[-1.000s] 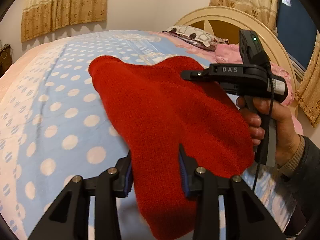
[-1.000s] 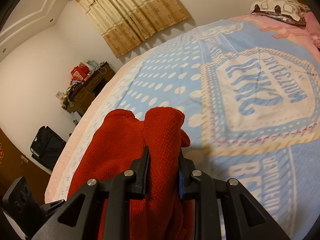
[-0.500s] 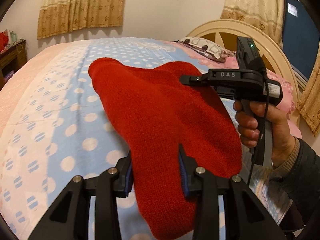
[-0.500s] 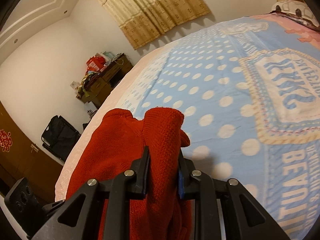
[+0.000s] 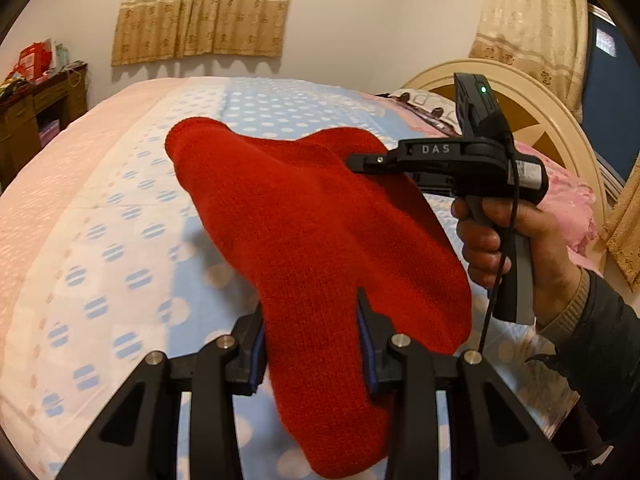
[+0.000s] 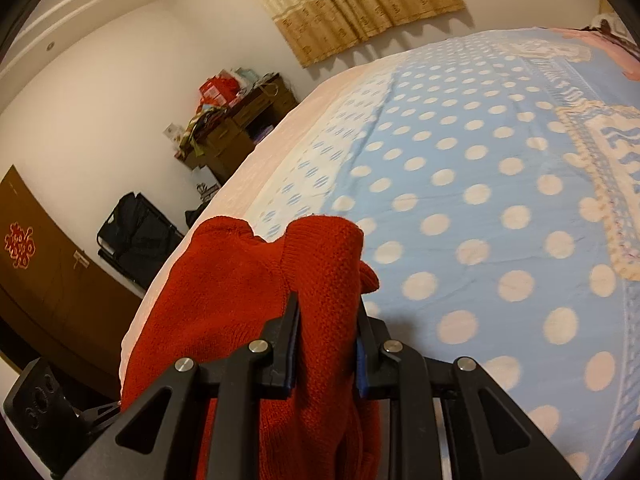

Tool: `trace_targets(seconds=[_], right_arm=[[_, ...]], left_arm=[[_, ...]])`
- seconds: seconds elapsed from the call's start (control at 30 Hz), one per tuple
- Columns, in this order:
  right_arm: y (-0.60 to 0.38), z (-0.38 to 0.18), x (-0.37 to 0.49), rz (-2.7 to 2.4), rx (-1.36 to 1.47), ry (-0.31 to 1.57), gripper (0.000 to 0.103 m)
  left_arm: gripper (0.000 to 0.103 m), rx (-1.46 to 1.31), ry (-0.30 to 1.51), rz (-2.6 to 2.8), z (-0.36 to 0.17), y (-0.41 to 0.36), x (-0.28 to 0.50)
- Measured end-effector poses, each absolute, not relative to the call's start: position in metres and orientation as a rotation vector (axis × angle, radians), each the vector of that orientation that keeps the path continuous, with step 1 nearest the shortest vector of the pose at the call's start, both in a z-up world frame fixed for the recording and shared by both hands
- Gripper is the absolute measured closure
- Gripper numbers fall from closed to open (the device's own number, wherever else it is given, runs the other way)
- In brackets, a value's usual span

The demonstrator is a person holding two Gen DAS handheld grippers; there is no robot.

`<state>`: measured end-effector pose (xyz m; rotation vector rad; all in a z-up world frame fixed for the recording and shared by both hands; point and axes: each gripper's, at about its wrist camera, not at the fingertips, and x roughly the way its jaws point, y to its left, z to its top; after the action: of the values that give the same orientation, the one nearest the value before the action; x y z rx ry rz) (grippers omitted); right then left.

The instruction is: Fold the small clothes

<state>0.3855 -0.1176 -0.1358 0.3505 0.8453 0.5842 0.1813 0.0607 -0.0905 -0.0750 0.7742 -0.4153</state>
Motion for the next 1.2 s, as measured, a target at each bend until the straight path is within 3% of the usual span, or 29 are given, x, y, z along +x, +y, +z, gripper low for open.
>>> trace_targets(seconds=[1.2], right_arm=[[0.032,-0.151,0.394,0.692,0.194,0.947,0.081]], left_arm=[[0.065,-0.224,0.794,-0.253,-0.123,0.143,0.157]])
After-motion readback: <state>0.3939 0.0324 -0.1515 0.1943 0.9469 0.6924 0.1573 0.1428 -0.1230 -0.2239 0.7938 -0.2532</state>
